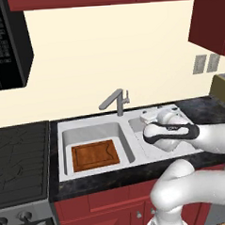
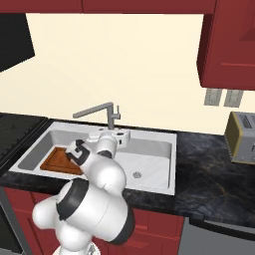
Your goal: Turn on the sink faucet with hot water and rinse the cutting board for ten seconds, then turn off the faucet. Push the cutting board to reach the water if necessary.
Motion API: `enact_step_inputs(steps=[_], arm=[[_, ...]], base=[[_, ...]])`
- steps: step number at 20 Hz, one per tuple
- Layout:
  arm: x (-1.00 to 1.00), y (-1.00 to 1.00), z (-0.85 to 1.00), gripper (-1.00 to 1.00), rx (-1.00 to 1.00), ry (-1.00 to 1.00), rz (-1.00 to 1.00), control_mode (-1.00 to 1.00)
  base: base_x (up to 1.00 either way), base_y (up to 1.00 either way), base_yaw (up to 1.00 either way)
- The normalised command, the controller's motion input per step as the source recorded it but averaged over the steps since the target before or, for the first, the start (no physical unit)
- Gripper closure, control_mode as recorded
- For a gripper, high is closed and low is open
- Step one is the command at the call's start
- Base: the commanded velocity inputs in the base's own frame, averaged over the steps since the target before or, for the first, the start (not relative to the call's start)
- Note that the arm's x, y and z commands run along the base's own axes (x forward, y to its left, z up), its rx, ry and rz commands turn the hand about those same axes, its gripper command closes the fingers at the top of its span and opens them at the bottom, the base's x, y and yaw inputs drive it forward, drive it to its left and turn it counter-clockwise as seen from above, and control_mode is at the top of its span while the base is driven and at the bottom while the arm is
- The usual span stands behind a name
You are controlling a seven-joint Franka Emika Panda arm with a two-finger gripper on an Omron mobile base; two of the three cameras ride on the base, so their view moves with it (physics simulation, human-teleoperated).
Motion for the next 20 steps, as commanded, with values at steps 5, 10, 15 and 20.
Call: enact_step_inputs(steps=[5, 10, 15, 20], arm=[[0.06, 0.0, 0.0, -1.0, 0.04, 0.07, 0.01, -1.0], [0.15, 0.0, 0.01, -1.0, 0.03, 0.01, 0.01, -1.0], [0.13, 0.0, 0.04, -1.0, 0.05, 0.01, 0.02, -1.0], [0.27, 0.0, 0.02, -1.0, 0.04, 0.03, 0.0, -1.0]], base=[[0.0, 0.0, 0.0], [0.0, 0.0, 0.0], [0.0, 0.0, 0.0], [0.0, 0.0, 0.0]])
